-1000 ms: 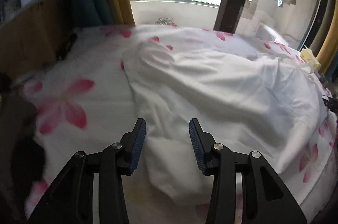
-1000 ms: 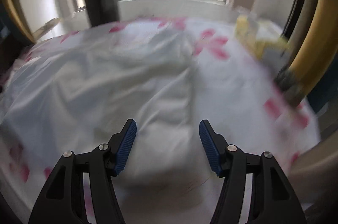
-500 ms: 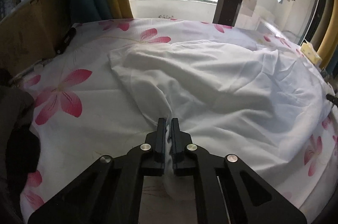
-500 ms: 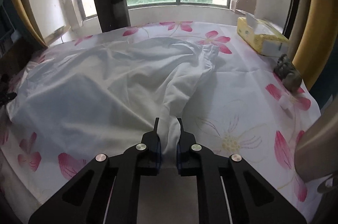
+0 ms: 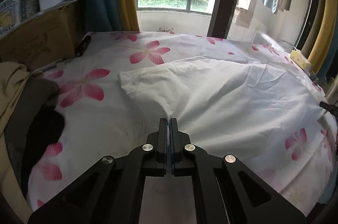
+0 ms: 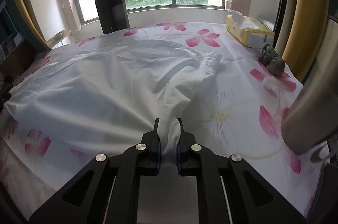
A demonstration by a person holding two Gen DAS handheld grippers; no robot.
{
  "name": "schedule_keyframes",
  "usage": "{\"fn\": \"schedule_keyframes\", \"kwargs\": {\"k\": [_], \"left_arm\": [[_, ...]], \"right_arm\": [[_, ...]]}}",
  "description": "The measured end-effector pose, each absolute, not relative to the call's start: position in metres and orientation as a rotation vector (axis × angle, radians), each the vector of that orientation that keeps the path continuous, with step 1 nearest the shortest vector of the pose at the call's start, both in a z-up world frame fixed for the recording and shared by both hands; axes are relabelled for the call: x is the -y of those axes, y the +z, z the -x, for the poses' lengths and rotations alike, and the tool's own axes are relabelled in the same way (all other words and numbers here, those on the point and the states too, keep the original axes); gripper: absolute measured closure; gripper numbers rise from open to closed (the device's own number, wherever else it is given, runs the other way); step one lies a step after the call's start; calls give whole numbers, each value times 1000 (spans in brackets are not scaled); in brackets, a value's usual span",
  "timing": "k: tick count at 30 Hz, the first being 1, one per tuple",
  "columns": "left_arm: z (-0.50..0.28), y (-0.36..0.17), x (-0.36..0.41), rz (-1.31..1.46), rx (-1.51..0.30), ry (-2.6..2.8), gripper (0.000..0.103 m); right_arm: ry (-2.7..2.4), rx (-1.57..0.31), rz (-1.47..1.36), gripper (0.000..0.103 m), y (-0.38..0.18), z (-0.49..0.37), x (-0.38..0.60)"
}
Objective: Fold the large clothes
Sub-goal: 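Grasp the white fabric edge with the left gripper while the right gripper grasps it too, then lay the fabric edge down and open both grippers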
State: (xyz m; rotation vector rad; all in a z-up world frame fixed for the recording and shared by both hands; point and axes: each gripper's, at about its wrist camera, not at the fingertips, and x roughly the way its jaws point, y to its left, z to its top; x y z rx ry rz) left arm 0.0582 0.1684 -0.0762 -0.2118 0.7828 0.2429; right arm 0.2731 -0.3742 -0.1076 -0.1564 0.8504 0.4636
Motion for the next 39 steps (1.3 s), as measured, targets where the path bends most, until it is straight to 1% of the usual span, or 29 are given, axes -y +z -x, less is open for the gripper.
{"fn": "schedule_keyframes", "kwargs": {"k": [14,19,24,25,27,28,29,30,31,32,33,35,36,39], "left_arm": [[-6,-89,-146,234,-844,198,101],[5,-100,-139,244,-882,189,101],[7,-100,-138,262,-902,176,100],[6,-100,-138,261,-911,178,98],[3,-97,-139,258,-918,192,88],[2,-95,-141,260,-912,201,74],[1,-92,-142,268,-898,207,60],[1,-89,-144,274,-884,209,57],[0,-85,-145,277,-870,211,56],[-2,-82,-146,273,-858,215,56],[-4,-78,-147,266,-849,220,56],[-10,-71,-149,250,-832,226,56],[-13,-69,-149,244,-827,226,56],[-23,-65,-155,229,-809,229,56]], "right_arm": [[410,-885,119,93,-117,-230,408],[401,-882,104,93,-118,-221,417],[391,-890,119,92,-116,-216,417],[388,-893,128,90,-114,-216,416],[384,-894,141,85,-112,-216,415],[377,-895,146,83,-110,-216,415],[366,-891,152,78,-107,-216,415],[357,-881,156,73,-103,-216,415],[354,-874,156,71,-101,-215,416],[351,-862,157,66,-97,-214,417],[347,-849,157,59,-93,-214,417],[339,-817,159,49,-83,-213,417],[337,-805,158,47,-80,-212,416],[338,-777,146,46,-71,-215,413]]}}
